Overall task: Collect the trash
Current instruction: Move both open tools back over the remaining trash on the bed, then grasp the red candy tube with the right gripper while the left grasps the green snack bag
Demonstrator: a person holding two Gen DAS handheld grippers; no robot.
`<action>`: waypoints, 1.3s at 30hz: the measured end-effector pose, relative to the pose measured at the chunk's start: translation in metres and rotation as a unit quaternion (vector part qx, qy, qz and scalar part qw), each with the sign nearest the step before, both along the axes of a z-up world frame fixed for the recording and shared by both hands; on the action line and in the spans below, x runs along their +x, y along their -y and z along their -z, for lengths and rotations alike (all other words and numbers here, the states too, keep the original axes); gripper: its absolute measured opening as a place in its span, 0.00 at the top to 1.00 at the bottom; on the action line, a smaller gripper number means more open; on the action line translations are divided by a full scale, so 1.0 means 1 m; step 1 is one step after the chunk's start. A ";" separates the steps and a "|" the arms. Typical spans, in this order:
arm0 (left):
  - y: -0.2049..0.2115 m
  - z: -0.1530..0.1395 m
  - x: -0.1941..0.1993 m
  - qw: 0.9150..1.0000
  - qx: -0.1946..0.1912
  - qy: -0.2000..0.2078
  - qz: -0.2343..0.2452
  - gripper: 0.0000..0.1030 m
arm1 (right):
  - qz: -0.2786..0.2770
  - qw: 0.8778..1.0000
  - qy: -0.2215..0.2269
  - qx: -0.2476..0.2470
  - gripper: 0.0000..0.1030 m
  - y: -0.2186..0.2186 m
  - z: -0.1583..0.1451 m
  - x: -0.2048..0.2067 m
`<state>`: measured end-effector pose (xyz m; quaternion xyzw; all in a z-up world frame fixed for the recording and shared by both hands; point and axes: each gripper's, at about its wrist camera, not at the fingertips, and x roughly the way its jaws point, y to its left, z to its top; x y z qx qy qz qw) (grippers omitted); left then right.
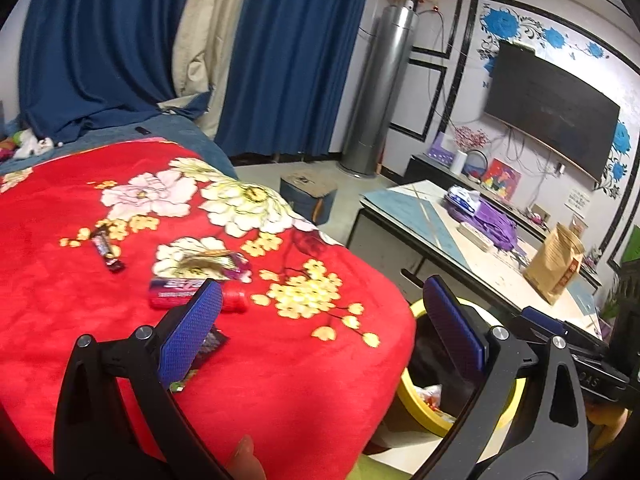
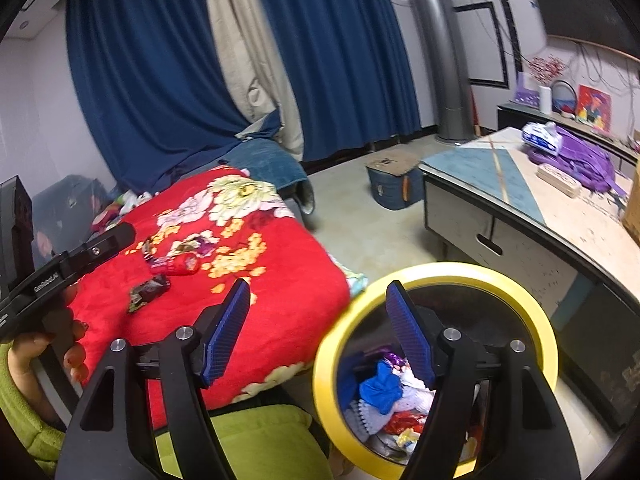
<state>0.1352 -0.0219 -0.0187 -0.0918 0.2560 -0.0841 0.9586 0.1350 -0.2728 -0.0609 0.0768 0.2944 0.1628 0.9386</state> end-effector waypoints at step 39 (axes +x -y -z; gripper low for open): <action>-0.116 0.043 -0.011 0.992 -0.038 -0.110 -0.048 0.20 | -0.225 0.974 -0.021 -0.036 0.34 -0.177 -0.031 0.091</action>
